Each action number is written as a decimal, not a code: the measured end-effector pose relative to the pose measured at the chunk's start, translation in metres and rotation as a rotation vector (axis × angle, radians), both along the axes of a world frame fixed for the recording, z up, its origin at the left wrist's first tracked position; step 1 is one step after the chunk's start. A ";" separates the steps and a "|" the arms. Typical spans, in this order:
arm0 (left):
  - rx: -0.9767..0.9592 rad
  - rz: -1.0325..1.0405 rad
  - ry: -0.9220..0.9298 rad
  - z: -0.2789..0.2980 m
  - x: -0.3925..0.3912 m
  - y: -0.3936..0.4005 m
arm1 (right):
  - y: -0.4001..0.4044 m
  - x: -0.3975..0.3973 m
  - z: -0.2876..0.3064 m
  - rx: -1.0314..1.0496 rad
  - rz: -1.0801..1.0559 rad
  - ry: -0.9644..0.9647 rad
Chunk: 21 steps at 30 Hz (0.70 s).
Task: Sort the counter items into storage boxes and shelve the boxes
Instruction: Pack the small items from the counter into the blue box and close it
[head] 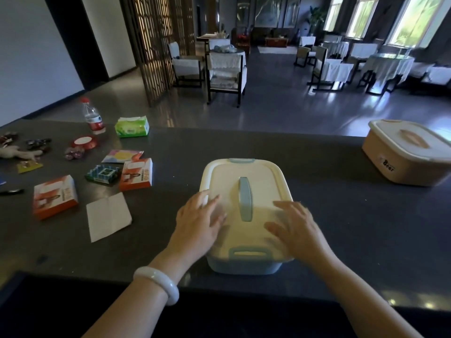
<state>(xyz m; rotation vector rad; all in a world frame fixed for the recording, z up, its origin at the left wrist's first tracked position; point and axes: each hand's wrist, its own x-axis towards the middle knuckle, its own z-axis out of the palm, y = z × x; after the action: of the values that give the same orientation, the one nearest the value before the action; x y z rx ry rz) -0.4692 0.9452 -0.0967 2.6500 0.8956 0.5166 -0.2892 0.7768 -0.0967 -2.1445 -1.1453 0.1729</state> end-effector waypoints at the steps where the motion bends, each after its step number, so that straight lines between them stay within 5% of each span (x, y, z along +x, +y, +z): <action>1: 0.015 -0.037 0.051 -0.004 -0.003 -0.005 | -0.006 -0.013 -0.003 -0.028 0.092 -0.008; 5: -0.039 -0.062 0.027 -0.017 -0.004 -0.014 | -0.024 -0.041 -0.012 -0.016 0.265 -0.101; 21: -0.135 -0.066 0.066 -0.010 0.000 -0.016 | -0.024 -0.060 -0.019 0.189 0.123 0.029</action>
<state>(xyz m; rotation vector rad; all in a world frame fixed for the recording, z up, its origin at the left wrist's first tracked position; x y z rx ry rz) -0.4691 0.9295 -0.1072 2.5775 0.8278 0.3420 -0.3496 0.7531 -0.1161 -1.9025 -1.2267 0.1448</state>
